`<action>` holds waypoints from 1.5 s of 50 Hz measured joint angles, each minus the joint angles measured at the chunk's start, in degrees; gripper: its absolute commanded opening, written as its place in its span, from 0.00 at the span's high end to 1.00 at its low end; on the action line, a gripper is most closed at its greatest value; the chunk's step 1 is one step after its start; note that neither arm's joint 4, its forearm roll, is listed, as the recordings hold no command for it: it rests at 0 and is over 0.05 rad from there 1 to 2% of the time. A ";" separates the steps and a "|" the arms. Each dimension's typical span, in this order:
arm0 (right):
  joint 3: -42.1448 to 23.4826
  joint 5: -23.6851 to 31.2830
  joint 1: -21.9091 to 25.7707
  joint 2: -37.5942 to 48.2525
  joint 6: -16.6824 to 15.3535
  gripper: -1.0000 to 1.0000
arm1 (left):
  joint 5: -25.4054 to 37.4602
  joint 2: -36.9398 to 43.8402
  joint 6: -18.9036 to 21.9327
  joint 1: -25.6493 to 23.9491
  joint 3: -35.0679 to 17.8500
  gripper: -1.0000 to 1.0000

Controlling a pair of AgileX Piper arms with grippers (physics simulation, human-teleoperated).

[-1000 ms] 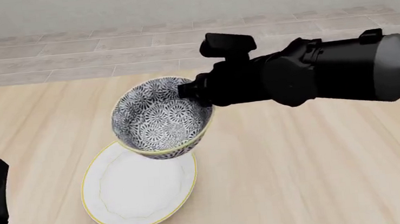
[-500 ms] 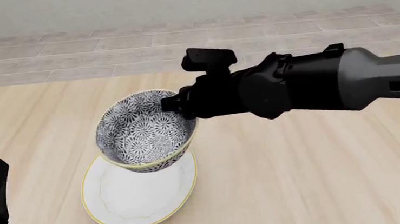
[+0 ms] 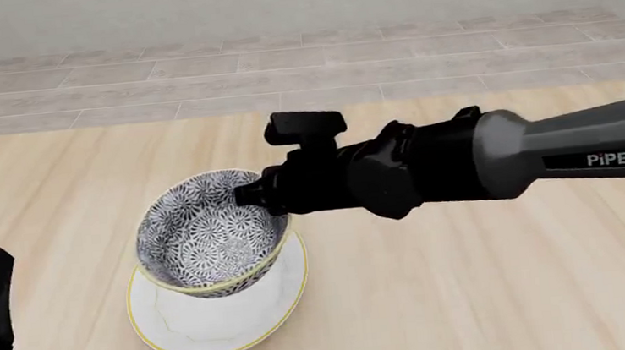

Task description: Put the bowl on the plate.

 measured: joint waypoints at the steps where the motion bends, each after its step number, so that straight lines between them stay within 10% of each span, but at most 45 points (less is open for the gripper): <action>1: 0.01 -0.16 0.07 0.21 0.06 1.00 | -0.01 0.00 0.01 -0.01 0.00 0.00; 75: -2.58 -3.15 0.48 7.28 0.69 1.00 | -0.12 0.00 0.26 -0.24 0.00 0.00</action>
